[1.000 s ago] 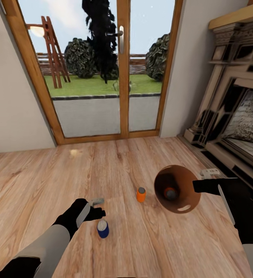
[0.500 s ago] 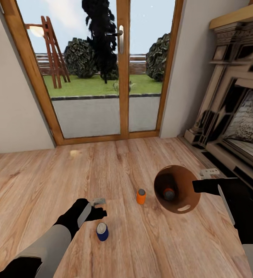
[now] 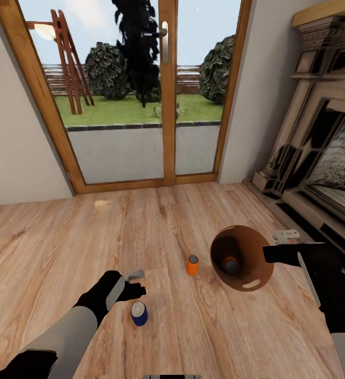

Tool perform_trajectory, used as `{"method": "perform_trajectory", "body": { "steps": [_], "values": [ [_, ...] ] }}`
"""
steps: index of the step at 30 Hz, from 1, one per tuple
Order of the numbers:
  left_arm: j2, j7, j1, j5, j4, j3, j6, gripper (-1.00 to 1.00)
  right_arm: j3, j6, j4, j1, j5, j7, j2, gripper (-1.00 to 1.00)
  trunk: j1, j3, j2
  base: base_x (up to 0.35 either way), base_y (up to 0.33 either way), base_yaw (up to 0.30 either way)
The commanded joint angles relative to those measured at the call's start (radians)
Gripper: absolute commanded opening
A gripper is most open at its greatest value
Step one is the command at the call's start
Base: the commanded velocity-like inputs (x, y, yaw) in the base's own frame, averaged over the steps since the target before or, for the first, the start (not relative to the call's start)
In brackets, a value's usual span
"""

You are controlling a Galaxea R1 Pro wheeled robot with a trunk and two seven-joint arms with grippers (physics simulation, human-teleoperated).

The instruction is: Put the three can of soda from the living room inside the tash can in the kitchen.

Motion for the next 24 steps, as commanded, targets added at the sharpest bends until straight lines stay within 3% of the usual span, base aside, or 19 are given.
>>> {"method": "perform_trajectory", "body": {
  "steps": [1,24],
  "values": [
    [0.0,0.0,0.0,0.0,0.0,0.0,0.0,1.0,0.0,0.002,-0.001,-0.001,-0.022,0.003,0.0,-1.0,0.0,0.0,0.0,0.0,0.0,0.0],
    [-0.001,-0.001,0.0,0.0,0.0,-0.007,0.0,1.0,0.004,0.002,0.0,0.0,-0.022,0.002,0.003,-1.0,0.0,0.0,0.0,0.094,0.0,0.0]
  ]
}}
